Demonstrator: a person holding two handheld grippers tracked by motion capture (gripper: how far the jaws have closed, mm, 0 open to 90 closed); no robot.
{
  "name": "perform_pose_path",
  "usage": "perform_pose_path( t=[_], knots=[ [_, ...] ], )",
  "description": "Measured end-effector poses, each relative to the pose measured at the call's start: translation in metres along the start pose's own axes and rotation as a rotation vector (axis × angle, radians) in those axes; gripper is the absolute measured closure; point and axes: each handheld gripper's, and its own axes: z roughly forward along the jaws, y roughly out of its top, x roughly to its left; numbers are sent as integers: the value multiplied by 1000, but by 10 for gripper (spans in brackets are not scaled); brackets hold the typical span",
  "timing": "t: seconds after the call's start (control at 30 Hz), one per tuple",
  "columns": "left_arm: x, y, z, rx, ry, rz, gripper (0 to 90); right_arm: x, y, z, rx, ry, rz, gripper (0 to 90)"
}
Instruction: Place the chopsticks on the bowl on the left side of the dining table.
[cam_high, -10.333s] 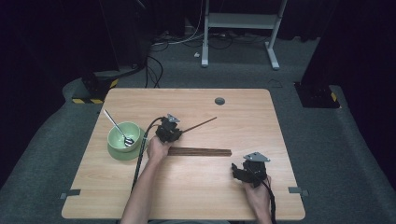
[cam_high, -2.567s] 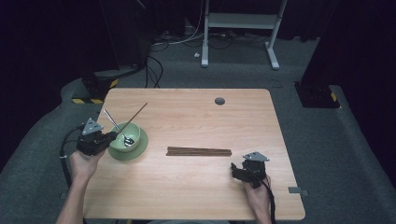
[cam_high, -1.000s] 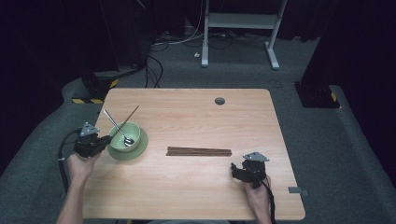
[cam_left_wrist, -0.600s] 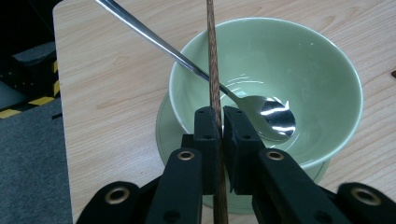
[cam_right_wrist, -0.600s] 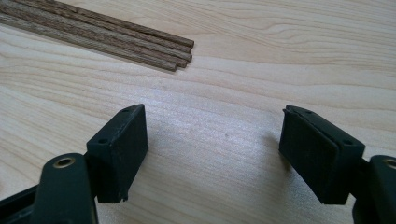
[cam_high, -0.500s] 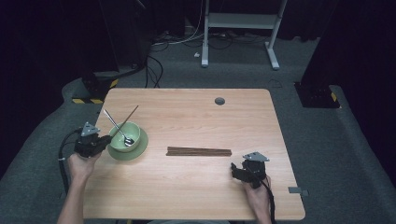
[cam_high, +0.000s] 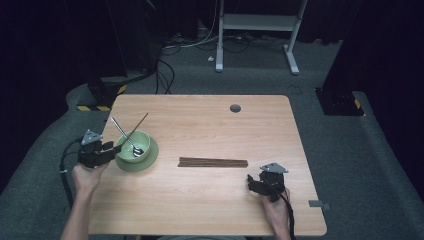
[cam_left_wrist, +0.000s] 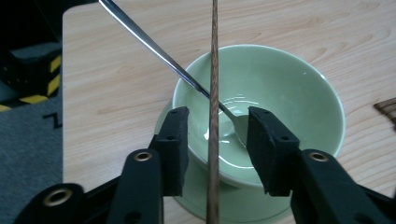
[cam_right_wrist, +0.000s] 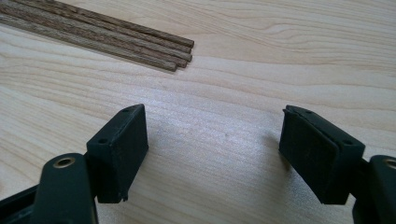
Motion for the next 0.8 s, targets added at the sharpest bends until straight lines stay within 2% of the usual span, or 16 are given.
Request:
perform_pose_path(
  t=[0.13, 0.3, 0.33, 0.5, 0.57, 0.67, 0.8],
  knots=[
    [-2, 1, -3, -13, 14, 6, 557, 0, 0, 0, 0, 0, -2, 230],
    [-7, 4, -5, -30, 5, 5, 543, 0, 0, 0, 0, 0, -2, 231],
    [-8, 4, -5, -27, 5, 14, 538, 0, 0, 0, 0, 0, 0, 230],
    [-12, 7, -5, -39, 1, 5, 497, 0, 0, 0, 0, 0, 0, 231],
    [-15, 8, -6, -51, 8, 20, 484, 0, 0, 0, -1, 0, -2, 231],
    [-18, 10, -8, -82, -2, 12, 457, 0, 0, 0, 0, 0, 0, 231],
    [-25, 13, -7, -90, -15, 21, 431, 0, 0, 0, 0, 0, 0, 230]
  ],
)
